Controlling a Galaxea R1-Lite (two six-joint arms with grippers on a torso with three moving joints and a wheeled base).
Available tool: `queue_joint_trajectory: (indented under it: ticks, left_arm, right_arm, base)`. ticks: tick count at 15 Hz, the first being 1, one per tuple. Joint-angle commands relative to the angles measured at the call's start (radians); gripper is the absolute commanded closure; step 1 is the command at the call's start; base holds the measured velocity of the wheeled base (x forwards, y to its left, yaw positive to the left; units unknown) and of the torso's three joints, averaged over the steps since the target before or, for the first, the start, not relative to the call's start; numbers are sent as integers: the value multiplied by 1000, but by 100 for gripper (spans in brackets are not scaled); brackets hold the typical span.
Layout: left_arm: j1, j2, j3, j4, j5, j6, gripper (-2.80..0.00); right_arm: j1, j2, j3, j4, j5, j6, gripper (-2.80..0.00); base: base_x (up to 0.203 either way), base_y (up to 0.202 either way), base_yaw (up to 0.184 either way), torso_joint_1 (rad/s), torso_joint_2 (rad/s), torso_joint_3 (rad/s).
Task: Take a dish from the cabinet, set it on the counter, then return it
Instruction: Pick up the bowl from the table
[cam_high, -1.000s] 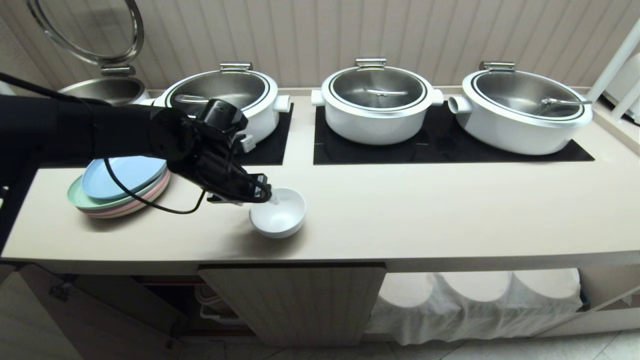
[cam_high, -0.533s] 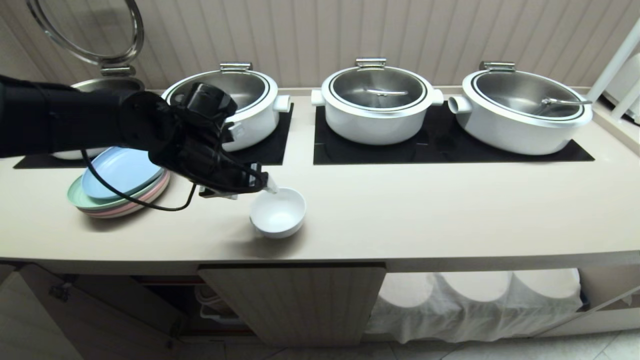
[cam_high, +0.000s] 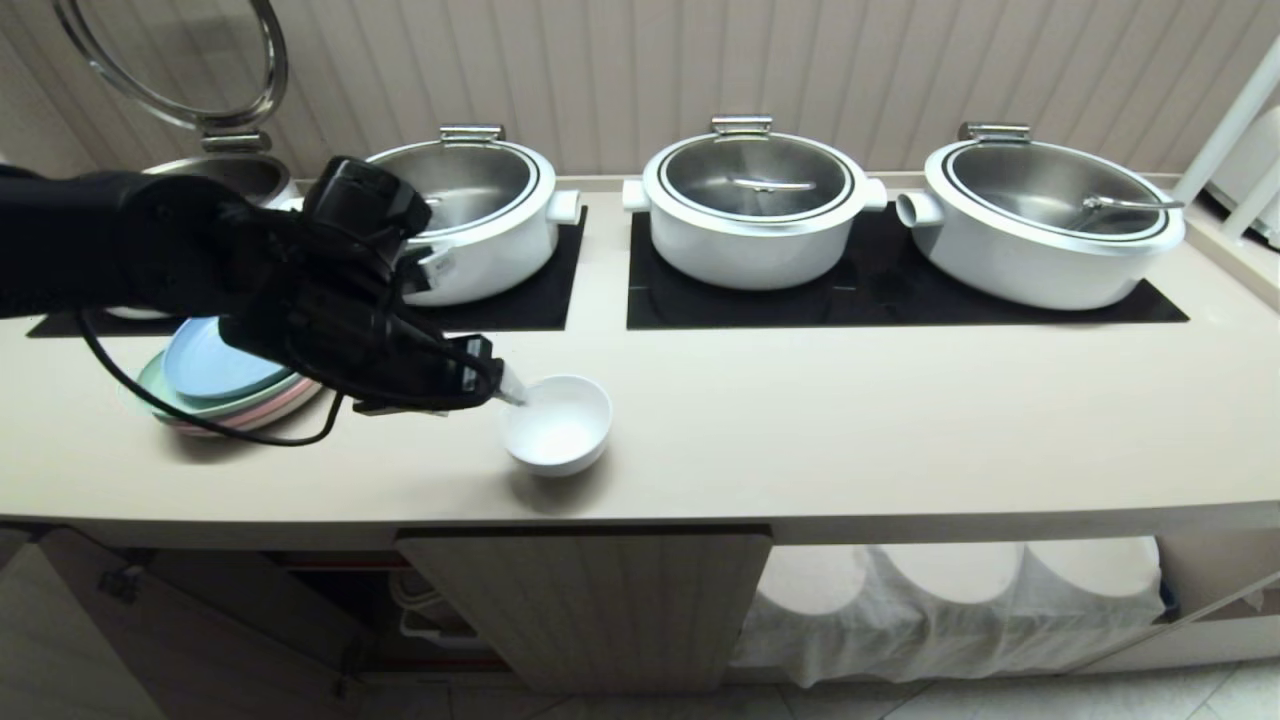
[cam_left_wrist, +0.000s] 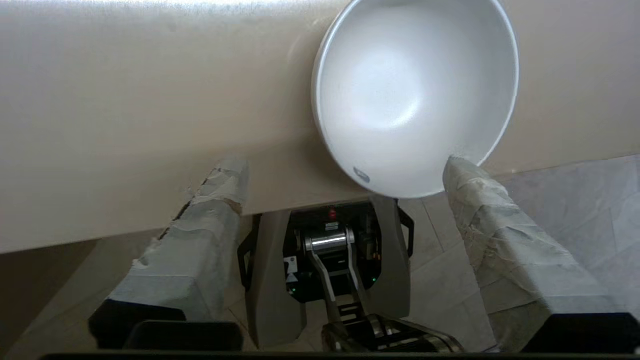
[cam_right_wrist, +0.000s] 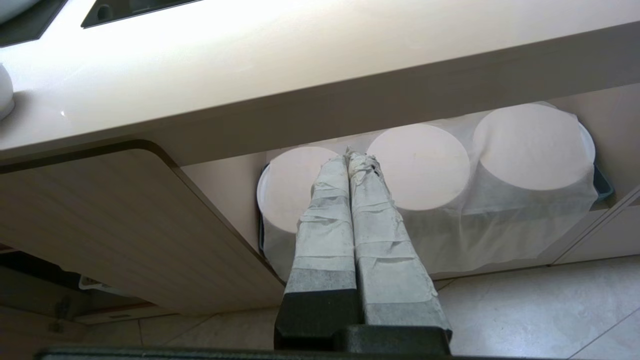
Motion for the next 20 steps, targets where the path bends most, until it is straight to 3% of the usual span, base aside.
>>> queue_joint_trajectory:
  ticks: [1, 8, 12, 15, 18, 20]
  left_arm:
    - [1, -87, 86, -16, -14, -1, 0]
    - [9, -284, 280, -34, -11, 1, 0]
    - [14, -422, 419, -100, -4, 2, 0]
    - [14, -485, 490, -159, 78, 3, 0]
    - [13, -561, 560, -270, 209, 8, 0]
    - [23, -648, 650, -344, 250, 57, 0]
  right_arm:
    - [0, 1, 0, 0, 0, 1, 0]
    - [0, 1, 0, 0, 0, 1, 0]
    - [0, 1, -1, 0, 0, 1, 0]
    - [0, 1, 0, 0, 0, 1, 0]
    - [0, 1, -1, 0, 0, 1, 0]
    - [0, 1, 0, 0, 0, 1, 0]
  base:
    - [0, 0, 0, 0, 0, 0]
    - [0, 0, 0, 0, 0, 0]
    - [0, 0, 0, 0, 0, 0]
    - [0, 0, 0, 0, 0, 0]
    - [0, 0, 0, 0, 0, 0]
    - [0, 0, 0, 0, 0, 0]
